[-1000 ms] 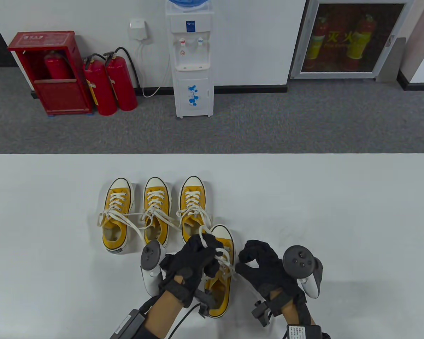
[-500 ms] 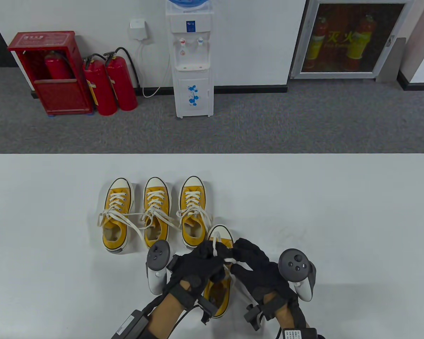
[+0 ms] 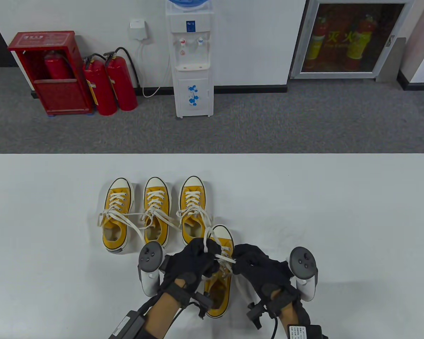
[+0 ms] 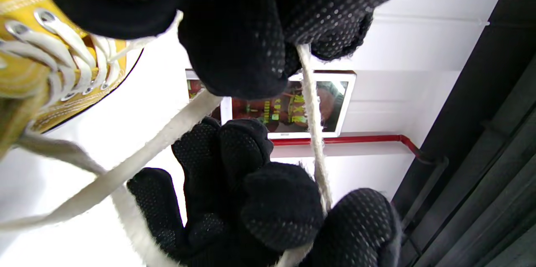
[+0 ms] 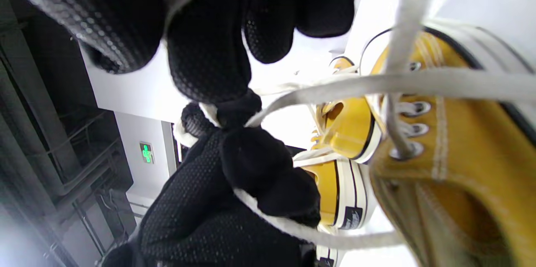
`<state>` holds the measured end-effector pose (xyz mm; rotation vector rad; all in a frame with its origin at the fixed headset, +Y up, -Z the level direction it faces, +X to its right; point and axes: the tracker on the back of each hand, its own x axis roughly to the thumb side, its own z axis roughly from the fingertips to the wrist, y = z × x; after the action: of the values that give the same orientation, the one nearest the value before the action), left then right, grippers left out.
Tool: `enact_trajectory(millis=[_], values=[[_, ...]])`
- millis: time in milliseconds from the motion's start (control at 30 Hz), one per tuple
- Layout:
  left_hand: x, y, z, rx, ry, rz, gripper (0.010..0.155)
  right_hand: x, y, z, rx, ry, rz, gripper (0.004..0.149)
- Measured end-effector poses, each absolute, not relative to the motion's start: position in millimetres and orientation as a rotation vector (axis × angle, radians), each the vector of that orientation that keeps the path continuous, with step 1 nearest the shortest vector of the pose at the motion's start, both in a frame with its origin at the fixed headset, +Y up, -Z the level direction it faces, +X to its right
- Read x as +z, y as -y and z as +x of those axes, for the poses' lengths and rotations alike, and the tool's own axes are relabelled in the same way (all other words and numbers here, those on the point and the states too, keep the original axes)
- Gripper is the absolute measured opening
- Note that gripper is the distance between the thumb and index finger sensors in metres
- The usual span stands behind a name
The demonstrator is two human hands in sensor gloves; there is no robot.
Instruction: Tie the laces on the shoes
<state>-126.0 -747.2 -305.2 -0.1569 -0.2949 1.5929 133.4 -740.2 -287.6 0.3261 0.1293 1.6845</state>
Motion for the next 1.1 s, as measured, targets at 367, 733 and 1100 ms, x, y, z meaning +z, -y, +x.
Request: enact_trajectory(millis=[367,733,1100], values=[[-303.9,750.9,-127.6,1.712,0.306,-0.197,0.035,-287.5,749.8,117.7,1.855,-0.255,0.380,0.046],[-303.6,749.1,-137.4,1.663,0.306,-0.118,0.037,-287.7,743.9,132.0,1.844,-0.085,0.237,0.050],[-304.3,746.0,-162.9,1.702,0.210,-0.003,0.034,-285.7,732.4,163.7,1.867,0.224,0.057,0.047]])
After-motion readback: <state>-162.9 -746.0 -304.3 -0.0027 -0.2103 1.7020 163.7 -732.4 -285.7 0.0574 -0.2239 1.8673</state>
